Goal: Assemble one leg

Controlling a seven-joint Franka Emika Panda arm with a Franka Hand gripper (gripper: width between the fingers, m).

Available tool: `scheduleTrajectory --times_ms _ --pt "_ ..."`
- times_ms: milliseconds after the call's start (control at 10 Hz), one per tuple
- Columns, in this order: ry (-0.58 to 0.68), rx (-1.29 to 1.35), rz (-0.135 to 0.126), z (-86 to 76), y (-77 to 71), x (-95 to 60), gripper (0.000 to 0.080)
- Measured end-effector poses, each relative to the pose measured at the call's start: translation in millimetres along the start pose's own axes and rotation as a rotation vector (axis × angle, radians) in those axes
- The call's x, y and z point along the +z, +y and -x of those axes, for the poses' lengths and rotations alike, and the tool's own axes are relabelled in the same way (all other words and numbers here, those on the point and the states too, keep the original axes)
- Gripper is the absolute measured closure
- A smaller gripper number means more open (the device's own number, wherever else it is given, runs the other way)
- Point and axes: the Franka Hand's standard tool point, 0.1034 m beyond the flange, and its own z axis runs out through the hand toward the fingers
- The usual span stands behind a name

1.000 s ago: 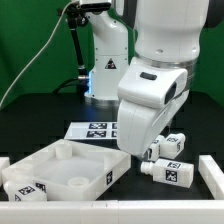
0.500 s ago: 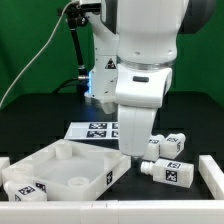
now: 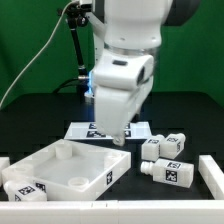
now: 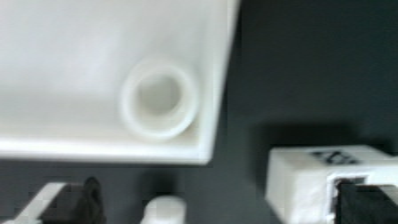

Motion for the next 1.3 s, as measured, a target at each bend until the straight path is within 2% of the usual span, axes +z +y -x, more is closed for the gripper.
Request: scheduleTrajectory --times_ms 100,200,300,500,600,700,800,900,1200,1300 --pt "0.027 -0.001 0.053 12.2 -4.1 2.8 0.015" --pt "0.046 -0.005 0.081 22.7 -9.1 8.8 0.015" --pt "0.039 0.0 0.07 23.6 -10.8 10.0 0.015" --pt "0.041 0.0 0.071 22.7 -9.8 10.2 0.015" --pt "0.048 0.018 0.084 23.6 -8.1 11.5 0.015" --pt "0.071 0.076 0.121 29.0 -6.2 16.7 0.015" --pt "0.087 0.168 0.139 40.2 -8.2 24.7 0.015" --pt "0.122 0.31 0.171 38.0 -7.9 26.8 0.015" --pt "0.119 0.281 0.168 51.9 -4.1 46.1 0.015" --pt "0.115 0.267 0.159 53.6 -5.6 54.0 0.015"
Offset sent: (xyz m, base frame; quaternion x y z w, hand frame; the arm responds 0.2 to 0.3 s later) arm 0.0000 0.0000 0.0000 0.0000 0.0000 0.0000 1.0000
